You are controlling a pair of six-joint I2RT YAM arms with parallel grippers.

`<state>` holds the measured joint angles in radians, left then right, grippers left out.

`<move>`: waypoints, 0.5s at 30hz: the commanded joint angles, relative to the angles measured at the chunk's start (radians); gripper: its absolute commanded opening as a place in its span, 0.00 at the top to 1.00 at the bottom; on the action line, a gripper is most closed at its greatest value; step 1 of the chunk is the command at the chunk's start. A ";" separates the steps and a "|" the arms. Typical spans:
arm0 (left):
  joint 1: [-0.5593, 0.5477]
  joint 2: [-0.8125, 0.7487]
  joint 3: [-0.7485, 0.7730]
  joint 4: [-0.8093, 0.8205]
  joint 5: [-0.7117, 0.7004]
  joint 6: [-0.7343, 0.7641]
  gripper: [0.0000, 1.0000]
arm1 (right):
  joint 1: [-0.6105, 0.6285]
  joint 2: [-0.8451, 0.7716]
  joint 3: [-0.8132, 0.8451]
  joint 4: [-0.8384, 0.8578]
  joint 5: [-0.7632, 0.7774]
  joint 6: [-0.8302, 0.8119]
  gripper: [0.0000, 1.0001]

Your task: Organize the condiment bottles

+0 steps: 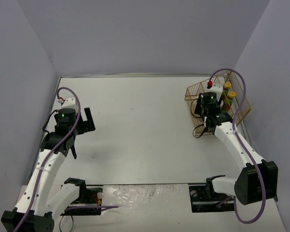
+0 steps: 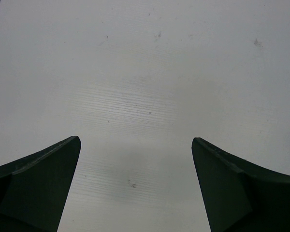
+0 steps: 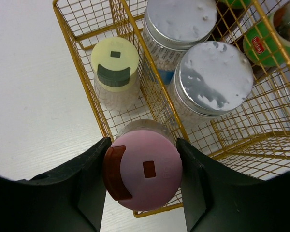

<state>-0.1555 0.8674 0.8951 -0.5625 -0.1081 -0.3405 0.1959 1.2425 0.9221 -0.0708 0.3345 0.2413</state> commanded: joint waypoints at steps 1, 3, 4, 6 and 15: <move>0.008 0.010 0.027 0.053 0.007 0.011 0.03 | -0.007 0.026 -0.006 0.061 -0.018 0.015 0.52; 0.008 0.011 0.027 0.053 0.008 0.011 0.03 | -0.007 0.030 -0.010 0.060 -0.023 0.016 0.39; 0.008 0.012 0.027 0.053 0.008 0.012 0.03 | -0.006 0.029 -0.011 0.060 -0.024 0.017 0.34; 0.008 0.012 0.027 0.053 0.010 0.012 0.03 | -0.006 0.025 -0.011 0.062 -0.026 0.016 0.27; 0.008 0.016 0.027 0.053 0.013 0.012 0.03 | -0.006 -0.049 0.001 0.060 -0.047 0.014 0.09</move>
<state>-0.1555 0.8772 0.8951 -0.5626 -0.1012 -0.3405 0.1966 1.2633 0.9066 -0.0617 0.2899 0.2569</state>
